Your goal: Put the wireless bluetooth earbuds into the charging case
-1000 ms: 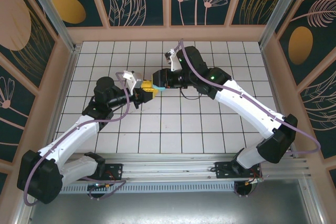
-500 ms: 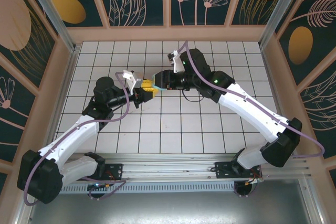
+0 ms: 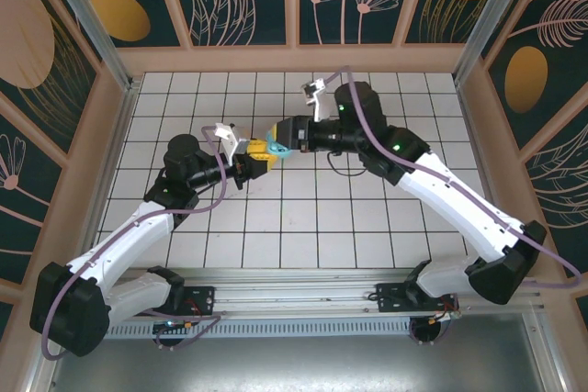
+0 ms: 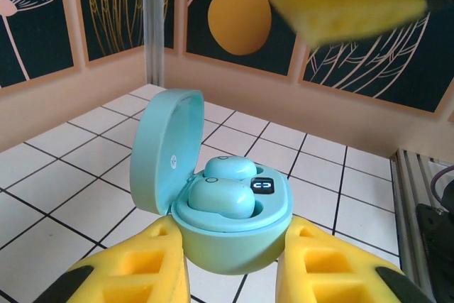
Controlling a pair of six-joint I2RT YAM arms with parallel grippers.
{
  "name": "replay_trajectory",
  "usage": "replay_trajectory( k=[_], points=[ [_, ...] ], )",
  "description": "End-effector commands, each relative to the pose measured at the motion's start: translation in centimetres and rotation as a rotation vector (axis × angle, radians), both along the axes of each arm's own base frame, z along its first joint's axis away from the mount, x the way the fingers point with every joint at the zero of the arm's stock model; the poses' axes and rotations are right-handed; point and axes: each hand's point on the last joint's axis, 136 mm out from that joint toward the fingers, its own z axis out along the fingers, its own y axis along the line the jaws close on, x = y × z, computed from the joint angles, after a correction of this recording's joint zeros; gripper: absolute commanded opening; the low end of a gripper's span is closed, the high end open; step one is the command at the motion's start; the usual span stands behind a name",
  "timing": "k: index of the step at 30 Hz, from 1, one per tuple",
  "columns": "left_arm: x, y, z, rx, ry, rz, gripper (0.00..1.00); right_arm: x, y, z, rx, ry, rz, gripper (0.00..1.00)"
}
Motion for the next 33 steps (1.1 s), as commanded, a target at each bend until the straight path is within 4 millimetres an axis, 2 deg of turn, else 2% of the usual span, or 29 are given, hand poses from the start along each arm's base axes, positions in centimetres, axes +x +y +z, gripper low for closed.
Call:
replay_trajectory(
  k=[1,4,7,10,13,19,24,26,28,29,33],
  points=[
    [-1.0,-0.2,1.7,-0.029,-0.075,-0.047,0.0,1.4,-2.3,2.0,0.015,-0.054,-0.062,0.36],
    [-1.2,-0.2,1.9,-0.038,-0.085,-0.057,0.0,3.0,-2.7,0.6,-0.001,-0.042,-0.084,0.35],
    [-1.4,-0.3,2.4,-0.046,-0.099,-0.066,0.0,4.0,-2.2,-1.6,-0.031,-0.016,-0.072,0.34],
    [-1.5,-0.2,2.8,-0.045,-0.109,-0.068,0.0,3.8,-1.1,-3.7,-0.062,0.023,-0.005,0.32],
    [-1.5,-0.2,2.9,-0.04,-0.117,-0.06,0.0,2.9,-1.1,-5.1,-0.093,0.054,0.029,0.32],
    [-1.1,-0.1,3.1,-0.038,-0.135,-0.046,0.0,0.3,-2.9,-5.3,-0.074,0.057,0.035,0.33],
    [-0.7,-0.5,3.0,-0.038,-0.125,-0.061,0.0,-1.3,-3.9,-3.9,-0.033,0.02,0.047,0.34],
    [-0.7,-0.7,3.1,-0.046,-0.125,-0.067,0.0,-1.1,-4.1,-3.9,-0.029,0.027,0.027,0.38],
    [-0.6,-0.7,3.3,-0.054,-0.128,-0.069,0.0,-0.3,-4.7,-4.5,-0.02,0.066,-0.03,0.51],
    [-0.6,-0.7,3.5,-0.059,-0.131,-0.07,0.0,0.3,-5.0,-5.0,-0.005,0.1,-0.061,0.54],
    [-0.6,-0.9,4.0,-0.076,-0.133,-0.083,0.0,0.8,-4.8,-5.8,0.133,0.182,-0.063,0.59]
  ],
)
